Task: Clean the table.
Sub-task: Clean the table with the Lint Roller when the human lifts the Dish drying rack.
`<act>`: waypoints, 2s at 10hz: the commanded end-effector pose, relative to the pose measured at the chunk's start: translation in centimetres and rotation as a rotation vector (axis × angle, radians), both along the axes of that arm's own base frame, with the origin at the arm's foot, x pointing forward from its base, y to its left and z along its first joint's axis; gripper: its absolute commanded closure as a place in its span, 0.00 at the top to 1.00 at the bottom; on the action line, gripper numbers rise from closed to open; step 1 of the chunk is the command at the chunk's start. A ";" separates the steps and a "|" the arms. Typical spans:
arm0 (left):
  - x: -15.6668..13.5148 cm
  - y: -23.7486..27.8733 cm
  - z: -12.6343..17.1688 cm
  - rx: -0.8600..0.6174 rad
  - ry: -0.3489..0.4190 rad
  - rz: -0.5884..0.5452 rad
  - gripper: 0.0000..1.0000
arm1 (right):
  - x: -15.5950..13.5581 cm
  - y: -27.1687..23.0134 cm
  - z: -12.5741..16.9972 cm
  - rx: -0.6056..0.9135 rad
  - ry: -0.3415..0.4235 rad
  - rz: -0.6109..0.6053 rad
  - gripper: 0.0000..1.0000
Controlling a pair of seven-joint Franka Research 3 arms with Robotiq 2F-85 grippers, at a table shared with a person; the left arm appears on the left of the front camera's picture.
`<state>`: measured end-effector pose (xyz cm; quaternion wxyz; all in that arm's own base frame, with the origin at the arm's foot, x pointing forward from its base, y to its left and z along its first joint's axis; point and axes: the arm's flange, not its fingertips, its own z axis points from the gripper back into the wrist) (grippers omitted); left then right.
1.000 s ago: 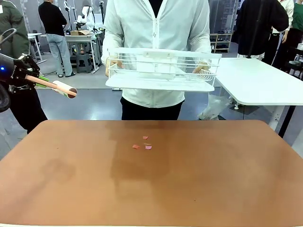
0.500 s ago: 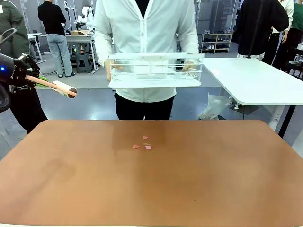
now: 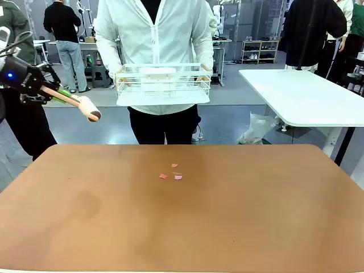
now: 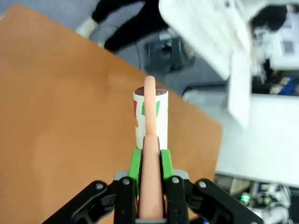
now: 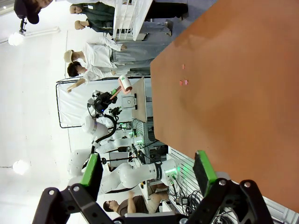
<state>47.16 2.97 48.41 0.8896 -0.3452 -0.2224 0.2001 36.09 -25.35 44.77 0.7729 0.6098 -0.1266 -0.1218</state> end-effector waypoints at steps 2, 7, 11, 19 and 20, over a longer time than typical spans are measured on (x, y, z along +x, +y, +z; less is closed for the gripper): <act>4.4 -0.8 -2.4 0.104 0.102 -0.300 0.21 | -0.2 -0.1 0.2 0.000 -0.003 0.001 1.00; 5.6 -1.1 -5.6 0.100 0.157 -0.368 0.21 | -0.2 -0.1 0.2 0.000 -0.003 0.001 1.00; 5.4 -1.9 -6.8 0.131 0.172 -0.405 0.21 | -0.2 -0.1 0.2 0.000 -0.003 0.001 1.00; 8.3 -4.9 -12.2 0.077 0.254 -0.471 0.21 | -0.2 -0.1 0.2 0.000 -0.003 0.001 1.00; 8.5 -5.4 -12.6 0.093 0.255 -0.493 0.21 | -0.2 -0.1 0.2 0.000 -0.003 0.001 1.00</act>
